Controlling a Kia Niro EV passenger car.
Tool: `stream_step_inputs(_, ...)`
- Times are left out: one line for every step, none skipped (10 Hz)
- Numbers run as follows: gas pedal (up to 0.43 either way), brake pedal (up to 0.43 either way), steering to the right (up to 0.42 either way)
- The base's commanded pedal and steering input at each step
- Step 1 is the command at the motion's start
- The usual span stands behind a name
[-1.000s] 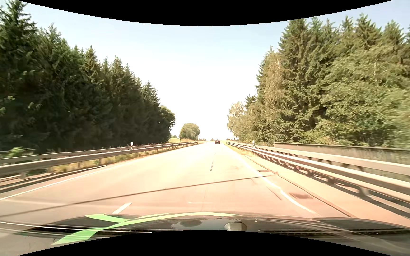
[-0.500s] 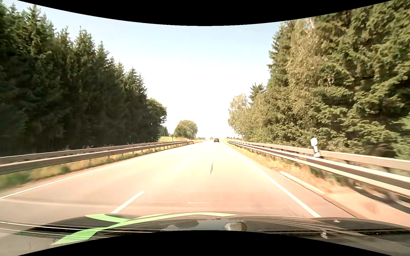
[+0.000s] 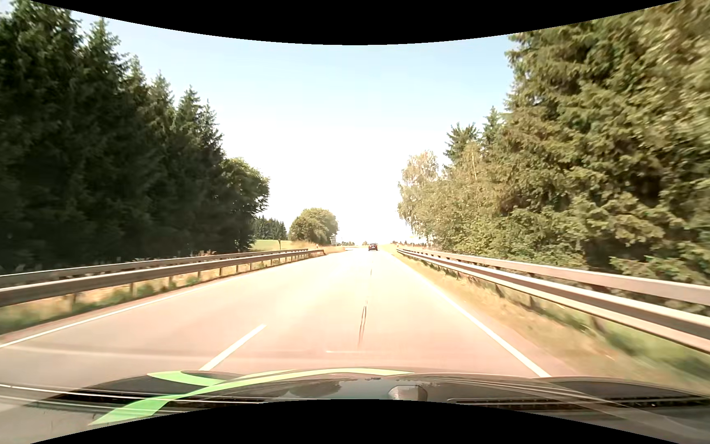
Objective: Follow the waypoints while adhering to traffic rules and regulations
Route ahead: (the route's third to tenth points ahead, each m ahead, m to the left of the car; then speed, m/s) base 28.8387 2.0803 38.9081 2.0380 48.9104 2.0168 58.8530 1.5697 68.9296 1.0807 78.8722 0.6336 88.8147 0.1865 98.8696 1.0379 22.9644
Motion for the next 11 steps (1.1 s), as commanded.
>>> stream_step_inputs(0.358, 0.0, -0.005)
stream_step_inputs(0.37, 0.0, -0.004)
stream_step_inputs(0.37, 0.0, -0.004)
stream_step_inputs(0.37, 0.0, -0.005)
stream_step_inputs(0.37, 0.0, -0.004)
stream_step_inputs(0.37, 0.0, -0.005)
stream_step_inputs(0.37, 0.0, -0.004)
stream_step_inputs(0.37, 0.0, -0.004)
stream_step_inputs(0.358, 0.0, -0.005)
stream_step_inputs(0.331, 0.0, -0.005)
stream_step_inputs(0.331, 0.0, -0.004)
